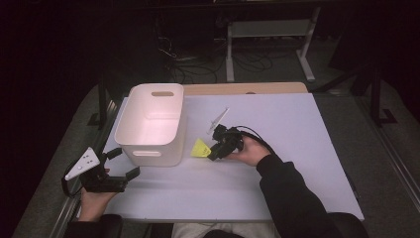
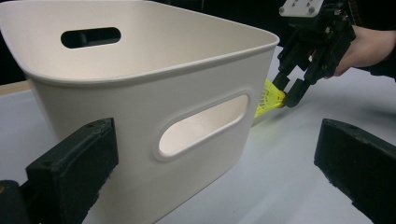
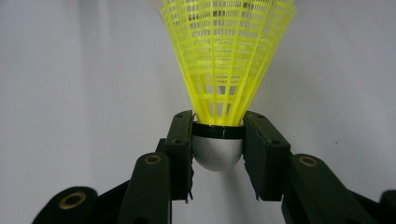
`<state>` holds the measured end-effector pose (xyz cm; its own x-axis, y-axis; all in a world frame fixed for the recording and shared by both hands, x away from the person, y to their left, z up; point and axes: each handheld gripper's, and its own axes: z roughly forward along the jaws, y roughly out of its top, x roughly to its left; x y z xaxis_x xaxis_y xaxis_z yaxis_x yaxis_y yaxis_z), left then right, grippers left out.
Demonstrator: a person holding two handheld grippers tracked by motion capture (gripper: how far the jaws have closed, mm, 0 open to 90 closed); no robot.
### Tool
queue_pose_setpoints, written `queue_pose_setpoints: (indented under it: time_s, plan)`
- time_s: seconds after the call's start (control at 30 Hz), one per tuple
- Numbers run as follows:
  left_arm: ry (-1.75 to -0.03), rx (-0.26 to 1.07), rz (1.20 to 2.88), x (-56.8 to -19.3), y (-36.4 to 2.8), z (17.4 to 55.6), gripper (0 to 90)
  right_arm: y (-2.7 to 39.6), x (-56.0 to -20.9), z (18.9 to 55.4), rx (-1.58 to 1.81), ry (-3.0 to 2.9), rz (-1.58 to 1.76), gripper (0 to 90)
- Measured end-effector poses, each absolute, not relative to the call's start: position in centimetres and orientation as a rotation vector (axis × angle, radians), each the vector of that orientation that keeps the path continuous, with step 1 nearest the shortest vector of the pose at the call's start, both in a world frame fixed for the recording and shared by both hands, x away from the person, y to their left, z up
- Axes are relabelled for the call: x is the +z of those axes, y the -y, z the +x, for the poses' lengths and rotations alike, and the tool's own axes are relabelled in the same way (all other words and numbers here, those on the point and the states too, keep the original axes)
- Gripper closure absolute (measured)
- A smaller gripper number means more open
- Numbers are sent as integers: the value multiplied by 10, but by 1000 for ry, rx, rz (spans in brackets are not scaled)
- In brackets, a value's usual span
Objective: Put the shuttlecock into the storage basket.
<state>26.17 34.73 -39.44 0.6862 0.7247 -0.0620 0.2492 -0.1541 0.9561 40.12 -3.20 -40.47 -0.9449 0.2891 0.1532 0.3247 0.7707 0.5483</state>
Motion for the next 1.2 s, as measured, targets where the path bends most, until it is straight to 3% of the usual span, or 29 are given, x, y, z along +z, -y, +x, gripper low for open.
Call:
queue_pose_setpoints:
  time_s: [1.2]
  plan:
    - [-791,504,1719,-394,-347,262,0,56,-363,392,-1006,2928,-492,632]
